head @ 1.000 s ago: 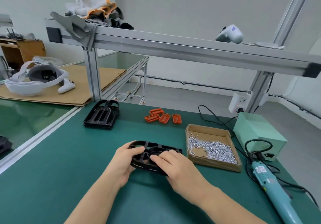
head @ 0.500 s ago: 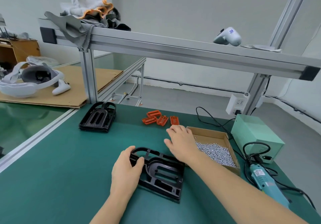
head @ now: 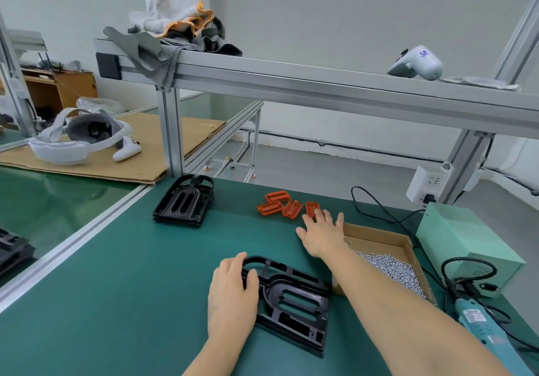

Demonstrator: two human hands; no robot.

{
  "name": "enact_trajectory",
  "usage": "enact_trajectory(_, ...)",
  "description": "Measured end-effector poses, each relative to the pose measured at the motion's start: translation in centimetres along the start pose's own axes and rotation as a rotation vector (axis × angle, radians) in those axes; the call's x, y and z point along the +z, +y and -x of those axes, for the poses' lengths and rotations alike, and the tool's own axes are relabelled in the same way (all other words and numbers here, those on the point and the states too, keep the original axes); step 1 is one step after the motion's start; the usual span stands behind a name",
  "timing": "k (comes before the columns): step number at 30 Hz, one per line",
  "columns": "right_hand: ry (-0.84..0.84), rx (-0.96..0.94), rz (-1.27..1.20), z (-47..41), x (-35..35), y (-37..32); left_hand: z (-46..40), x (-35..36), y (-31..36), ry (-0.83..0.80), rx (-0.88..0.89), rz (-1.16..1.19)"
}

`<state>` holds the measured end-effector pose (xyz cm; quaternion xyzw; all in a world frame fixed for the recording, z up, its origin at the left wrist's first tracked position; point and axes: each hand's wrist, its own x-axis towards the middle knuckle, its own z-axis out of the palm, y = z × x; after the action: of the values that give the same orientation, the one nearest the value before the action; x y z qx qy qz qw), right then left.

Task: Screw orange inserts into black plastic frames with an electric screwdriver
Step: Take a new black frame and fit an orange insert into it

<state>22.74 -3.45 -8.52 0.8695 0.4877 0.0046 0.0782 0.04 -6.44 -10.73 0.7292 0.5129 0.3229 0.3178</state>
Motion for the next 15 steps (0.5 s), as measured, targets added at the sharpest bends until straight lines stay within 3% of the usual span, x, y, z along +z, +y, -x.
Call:
enact_trajectory(7,-0.029,-0.054,-0.042,-1.4,-0.4,0.5,-0.3,0.7,0.4,0.098,-0.132,0.053)
enact_trajectory(15,0.238,-0.116,-0.034,-0.3,-0.4,0.4,-0.4,0.9,1.0,0.175,-0.185,0.064)
